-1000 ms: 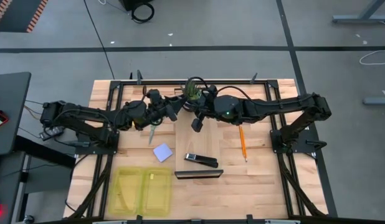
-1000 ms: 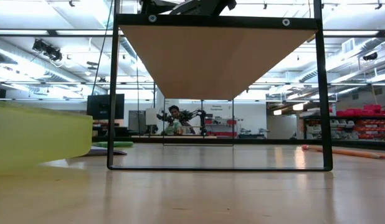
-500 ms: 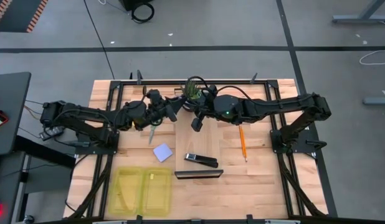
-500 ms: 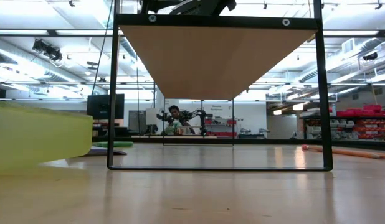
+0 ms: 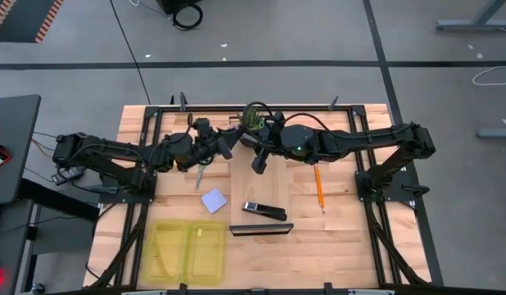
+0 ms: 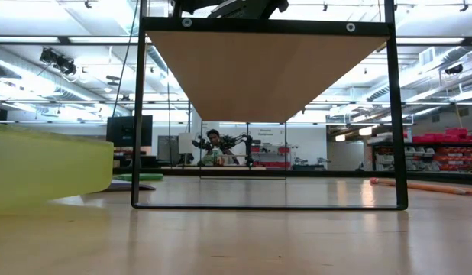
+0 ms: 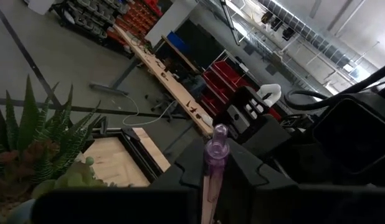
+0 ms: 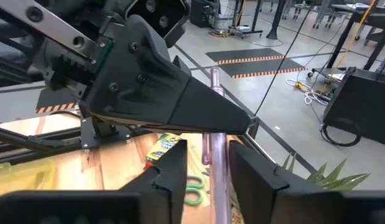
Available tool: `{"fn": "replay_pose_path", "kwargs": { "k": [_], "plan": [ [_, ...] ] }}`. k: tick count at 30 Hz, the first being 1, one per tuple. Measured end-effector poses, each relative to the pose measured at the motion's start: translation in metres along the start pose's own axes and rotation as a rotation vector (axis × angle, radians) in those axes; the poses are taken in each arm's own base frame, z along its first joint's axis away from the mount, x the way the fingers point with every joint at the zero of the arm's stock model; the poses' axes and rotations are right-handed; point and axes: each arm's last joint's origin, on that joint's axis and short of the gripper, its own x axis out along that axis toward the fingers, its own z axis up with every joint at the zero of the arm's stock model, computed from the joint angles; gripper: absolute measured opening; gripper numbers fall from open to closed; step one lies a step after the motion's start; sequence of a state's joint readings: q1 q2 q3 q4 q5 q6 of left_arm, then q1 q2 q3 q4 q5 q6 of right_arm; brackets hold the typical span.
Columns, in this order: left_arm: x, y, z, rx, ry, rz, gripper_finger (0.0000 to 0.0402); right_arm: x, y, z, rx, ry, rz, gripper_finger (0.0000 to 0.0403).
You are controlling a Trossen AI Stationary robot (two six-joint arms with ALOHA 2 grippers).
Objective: Pack school essentials
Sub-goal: Put the pen into the supply box
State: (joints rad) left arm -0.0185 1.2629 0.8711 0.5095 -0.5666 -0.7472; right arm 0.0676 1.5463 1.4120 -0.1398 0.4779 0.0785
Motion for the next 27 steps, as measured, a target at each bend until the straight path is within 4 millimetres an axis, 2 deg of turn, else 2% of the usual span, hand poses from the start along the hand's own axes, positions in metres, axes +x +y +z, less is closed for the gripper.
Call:
{"fn": "replay_pose_path", "kwargs": {
  "k": [5,11,18,27],
  "plan": [
    [0.000,0.002,-0.001,0.025,0.011,0.016,0.0040,-0.007,-0.003,0.000,0.003,0.037,0.002,0.0170],
    [-0.009,0.004,0.012,0.057,0.032,0.046,0.0037,-0.030,-0.018,0.009,0.014,0.065,-0.007,0.0201],
    [-0.019,0.006,0.022,0.050,0.086,0.059,0.0039,-0.063,-0.042,0.016,0.050,0.114,-0.017,0.0218],
    [-0.037,0.010,0.017,-0.018,0.247,0.113,0.0040,-0.098,-0.076,0.018,0.090,0.190,-0.094,0.0220]
  ]
}}
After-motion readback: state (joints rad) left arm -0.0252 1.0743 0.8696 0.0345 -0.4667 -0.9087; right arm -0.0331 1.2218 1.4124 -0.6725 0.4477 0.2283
